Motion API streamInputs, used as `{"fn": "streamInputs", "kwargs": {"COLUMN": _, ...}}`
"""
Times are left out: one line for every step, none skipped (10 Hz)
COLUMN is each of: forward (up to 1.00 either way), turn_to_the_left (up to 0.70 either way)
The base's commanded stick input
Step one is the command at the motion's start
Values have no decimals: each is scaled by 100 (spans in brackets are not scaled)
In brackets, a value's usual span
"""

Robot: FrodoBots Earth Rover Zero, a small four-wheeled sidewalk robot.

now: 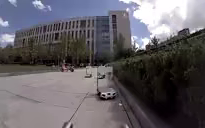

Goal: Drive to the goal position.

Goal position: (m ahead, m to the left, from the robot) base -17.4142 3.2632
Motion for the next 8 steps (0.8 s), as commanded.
{"fn": "streamInputs", "kwargs": {"forward": 6, "turn_to_the_left": 0}}
{"fn": "streamInputs", "kwargs": {"forward": 6, "turn_to_the_left": 0}}
{"fn": "streamInputs", "kwargs": {"forward": 6, "turn_to_the_left": 0}}
{"fn": "streamInputs", "kwargs": {"forward": 6, "turn_to_the_left": 0}}
{"fn": "streamInputs", "kwargs": {"forward": 6, "turn_to_the_left": 0}}
{"fn": "streamInputs", "kwargs": {"forward": 6, "turn_to_the_left": 0}}
{"fn": "streamInputs", "kwargs": {"forward": 6, "turn_to_the_left": 0}}
{"fn": "streamInputs", "kwargs": {"forward": 6, "turn_to_the_left": 0}}
